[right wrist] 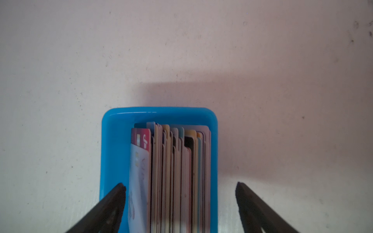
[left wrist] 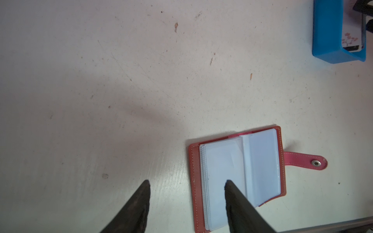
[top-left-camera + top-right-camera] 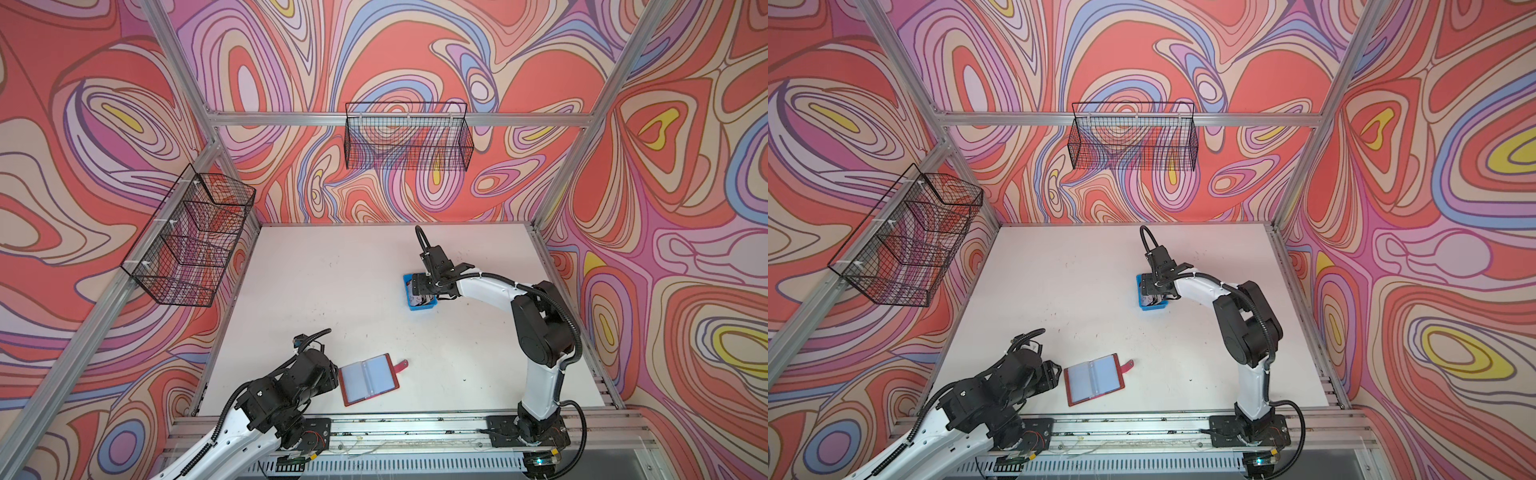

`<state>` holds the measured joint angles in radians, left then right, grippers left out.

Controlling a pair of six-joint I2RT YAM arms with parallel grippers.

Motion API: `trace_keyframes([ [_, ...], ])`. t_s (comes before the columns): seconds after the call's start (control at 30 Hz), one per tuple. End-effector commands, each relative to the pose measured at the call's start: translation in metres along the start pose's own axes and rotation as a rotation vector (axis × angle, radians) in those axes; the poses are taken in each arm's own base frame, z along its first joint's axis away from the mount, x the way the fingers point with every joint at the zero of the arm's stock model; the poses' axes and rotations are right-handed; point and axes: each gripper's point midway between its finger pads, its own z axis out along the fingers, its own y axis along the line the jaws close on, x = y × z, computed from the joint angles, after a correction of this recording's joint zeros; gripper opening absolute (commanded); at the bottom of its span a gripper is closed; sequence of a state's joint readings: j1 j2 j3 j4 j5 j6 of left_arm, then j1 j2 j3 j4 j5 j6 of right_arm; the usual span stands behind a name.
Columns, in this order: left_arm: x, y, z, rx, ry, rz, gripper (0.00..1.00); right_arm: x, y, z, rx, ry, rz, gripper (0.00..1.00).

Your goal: Put the credit cards into the card holder

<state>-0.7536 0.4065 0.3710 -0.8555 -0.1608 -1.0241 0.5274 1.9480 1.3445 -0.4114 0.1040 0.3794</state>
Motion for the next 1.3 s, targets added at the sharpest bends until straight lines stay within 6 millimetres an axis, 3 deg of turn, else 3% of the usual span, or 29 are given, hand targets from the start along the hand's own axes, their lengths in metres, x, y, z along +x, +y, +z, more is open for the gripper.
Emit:
trace_keyframes([
  [0.0, 0.002, 0.003, 0.002, -0.006, -0.001, 0.005, 0.61, 0.004, -0.003, 0.007, 0.065, 0.019, -0.038, 0.89],
  [0.33, 0.002, 0.003, 0.002, -0.007, -0.001, 0.005, 0.61, 0.004, 0.000, 0.005, 0.226, -0.006, -0.132, 0.84],
  [0.6, 0.002, 0.003, 0.002, -0.005, 0.000, 0.004, 0.61, 0.005, 0.003, 0.004, 0.254, -0.009, -0.160, 0.76],
  [1.03, 0.002, 0.003, 0.003, -0.006, 0.003, 0.006, 0.61, 0.016, 0.008, 0.019, 0.277, 0.039, -0.197, 0.80],
  [1.27, 0.002, 0.002, 0.002, -0.001, 0.001, 0.006, 0.61, 0.014, 0.006, 0.019, 0.293, 0.033, -0.199, 0.66],
])
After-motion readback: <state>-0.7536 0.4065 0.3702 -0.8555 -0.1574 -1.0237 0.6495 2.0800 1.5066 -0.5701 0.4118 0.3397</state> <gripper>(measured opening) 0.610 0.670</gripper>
